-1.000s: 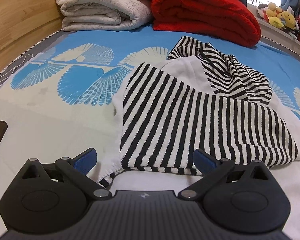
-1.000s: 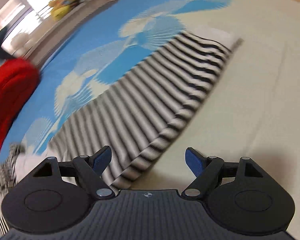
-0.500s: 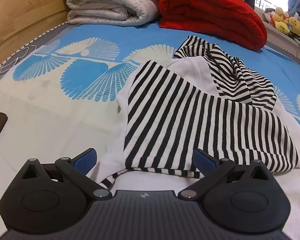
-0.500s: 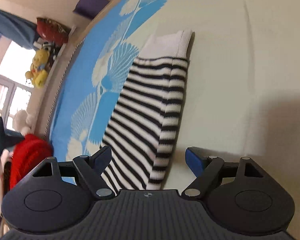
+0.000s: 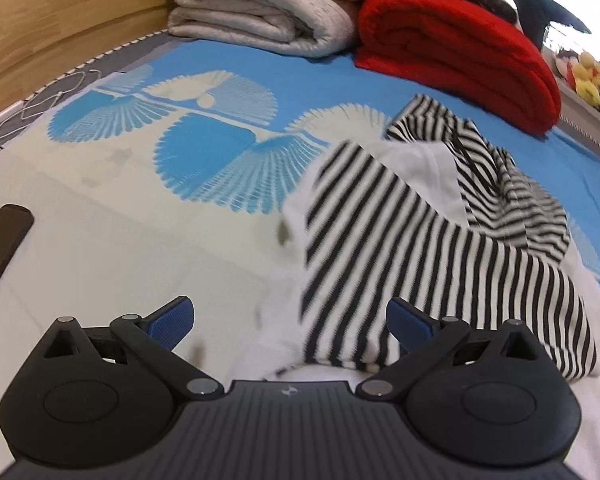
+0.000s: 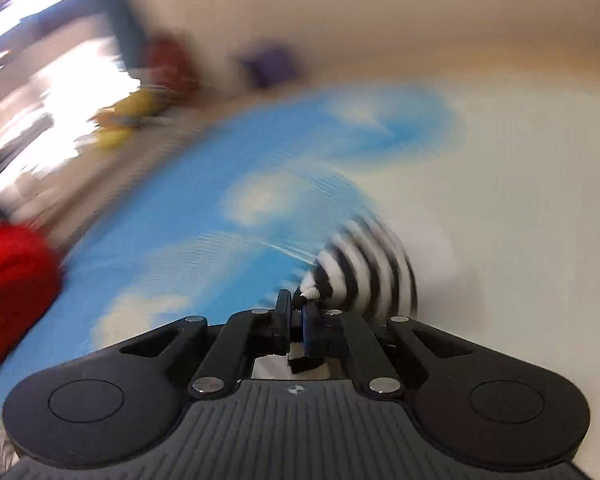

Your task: Fold small clothes

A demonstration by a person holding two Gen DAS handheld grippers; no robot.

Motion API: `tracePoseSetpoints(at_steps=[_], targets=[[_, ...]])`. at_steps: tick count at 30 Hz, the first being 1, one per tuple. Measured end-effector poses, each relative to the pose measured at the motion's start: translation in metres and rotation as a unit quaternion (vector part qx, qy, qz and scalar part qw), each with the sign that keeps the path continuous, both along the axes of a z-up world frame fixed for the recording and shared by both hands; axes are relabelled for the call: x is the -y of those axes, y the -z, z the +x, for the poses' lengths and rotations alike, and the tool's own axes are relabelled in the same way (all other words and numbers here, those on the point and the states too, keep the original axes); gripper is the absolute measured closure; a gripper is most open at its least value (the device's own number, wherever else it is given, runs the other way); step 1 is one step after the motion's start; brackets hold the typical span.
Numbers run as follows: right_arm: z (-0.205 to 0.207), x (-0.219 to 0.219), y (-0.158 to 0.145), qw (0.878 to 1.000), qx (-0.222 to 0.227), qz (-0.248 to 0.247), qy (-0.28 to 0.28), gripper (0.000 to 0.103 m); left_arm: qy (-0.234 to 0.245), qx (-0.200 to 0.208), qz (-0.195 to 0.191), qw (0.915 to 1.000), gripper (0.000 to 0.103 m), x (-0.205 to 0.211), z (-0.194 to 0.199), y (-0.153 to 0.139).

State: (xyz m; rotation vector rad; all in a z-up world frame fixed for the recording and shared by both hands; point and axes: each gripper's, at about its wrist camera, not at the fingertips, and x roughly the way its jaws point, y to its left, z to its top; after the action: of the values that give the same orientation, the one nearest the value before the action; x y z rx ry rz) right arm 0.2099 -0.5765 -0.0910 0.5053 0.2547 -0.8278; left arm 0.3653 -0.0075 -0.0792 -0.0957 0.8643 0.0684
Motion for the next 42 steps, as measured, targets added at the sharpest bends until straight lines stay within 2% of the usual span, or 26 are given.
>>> tracePoseSetpoints(at_steps=[2,4,5,6,7,8,9,10,11,12,13,14,18,20,23,26,29,30,32,33,34,36,37,39,40,42], targets=[[0.022,-0.073,-0.033,0.989,0.019,-0.092,-0.112,0.098,-0.007,0.002,-0.005,1.0000,0.001,-0.009,0.000,-0.004],[0.036,-0.162,-0.047,0.950,0.030,-0.183,-0.253,0.095,-0.018,0.003,-0.011,0.9998,0.001,-0.018,0.001,-0.006],[0.040,-0.205,-0.044,0.922,0.022,-0.215,-0.322,0.093,-0.024,0.003,-0.015,0.9996,0.001,-0.023,0.002,-0.007],[0.044,-0.248,-0.033,0.883,0.000,-0.235,-0.406,0.073,-0.030,0.003,-0.019,0.9994,0.001,-0.027,0.002,-0.008],[0.045,-0.283,-0.018,0.850,-0.032,-0.240,-0.467,0.032,-0.036,0.003,-0.022,0.9991,0.001,-0.032,0.002,-0.009],[0.043,-0.309,-0.002,0.830,-0.063,-0.245,-0.497,0.016,-0.044,0.003,-0.023,0.9988,0.001,-0.036,0.003,-0.009],[0.037,-0.332,0.019,0.810,-0.092,-0.262,-0.517,0.007,-0.049,0.001,-0.022,0.9986,0.001,-0.040,0.005,-0.008],[0.030,-0.345,0.036,0.790,-0.115,-0.282,-0.533,0.009,-0.054,-0.001,-0.023,0.9983,0.001,-0.044,0.006,-0.008],[0.026,-0.349,0.047,0.776,-0.137,-0.291,-0.543,0.009,-0.059,-0.003,-0.025,0.9979,0.001,-0.048,0.007,-0.008],[0.023,-0.347,0.050,0.772,-0.150,-0.289,-0.546,0.009,-0.062,-0.004,-0.028,0.9977,0.001,-0.052,0.007,-0.009],[0.022,-0.338,0.049,0.778,-0.154,-0.280,-0.541,0.009,-0.064,-0.005,-0.034,0.9973,0.001,-0.055,0.007,-0.009],[0.022,-0.326,0.045,0.790,-0.155,-0.269,-0.529,0.009,-0.064,-0.005,-0.041,0.9971,0.001,-0.058,0.007,-0.010],[0.029,-0.263,0.017,0.873,-0.146,-0.175,-0.431,0.008,-0.055,-0.005,-0.047,0.9974,0.001,-0.055,0.006,-0.010],[0.031,-0.229,0.009,0.907,-0.136,-0.115,-0.383,0.008,-0.042,-0.009,-0.046,0.9980,0.001,-0.048,0.006,-0.007],[0.027,-0.193,0.007,0.935,-0.123,-0.062,-0.326,0.010,-0.011,-0.016,-0.043,0.9989,0.001,-0.034,0.007,-0.002],[0.033,-0.161,0.006,0.949,-0.116,-0.040,-0.290,0.011,0.020,-0.009,-0.024,0.9995,0.001,-0.017,0.005,0.000],[0.049,-0.143,0.015,0.952,-0.112,-0.039,-0.282,0.012,0.052,-0.002,-0.006,0.9986,0.001,-0.002,0.003,0.003],[0.057,-0.136,0.016,0.954,-0.109,-0.040,-0.277,0.016,0.062,0.003,-0.001,0.9981,0.001,0.003,0.003,0.005],[0.077,-0.124,0.021,0.958,-0.106,-0.028,-0.265,0.035,0.083,0.019,0.012,0.9963,0.001,0.010,0.001,0.006],[0.085,-0.119,0.024,0.956,-0.109,-0.012,-0.272,0.062,0.092,0.025,0.017,0.9953,0.001,0.014,0.001,0.007],[0.095,-0.115,0.030,0.948,-0.117,0.004,-0.295,0.086,0.102,0.030,0.017,0.9942,0.001,0.016,0.001,0.008],[0.112,-0.116,0.046,0.931,-0.139,0.020,-0.337,0.091,0.126,0.037,0.005,0.9913,0.001,0.021,0.002,0.010],[0.116,-0.118,0.054,0.930,-0.155,0.009,-0.332,0.091,0.138,0.040,-0.003,0.9896,0.001,0.022,0.004,0.010],[0.126,-0.114,0.076,0.935,-0.221,-0.024,-0.275,0.095,0.152,0.040,-0.010,0.9876,0.001,0.026,0.008,0.014],[0.122,-0.107,0.081,0.943,-0.200,-0.023,-0.265,0.093,0.154,0.034,-0.003,0.9875,0.001,0.028,0.013,0.019],[0.120,-0.099,0.078,0.944,-0.190,-0.005,-0.271,0.092,0.140,0.008,0.042,0.9892,0.001,0.034,0.025,0.033]])
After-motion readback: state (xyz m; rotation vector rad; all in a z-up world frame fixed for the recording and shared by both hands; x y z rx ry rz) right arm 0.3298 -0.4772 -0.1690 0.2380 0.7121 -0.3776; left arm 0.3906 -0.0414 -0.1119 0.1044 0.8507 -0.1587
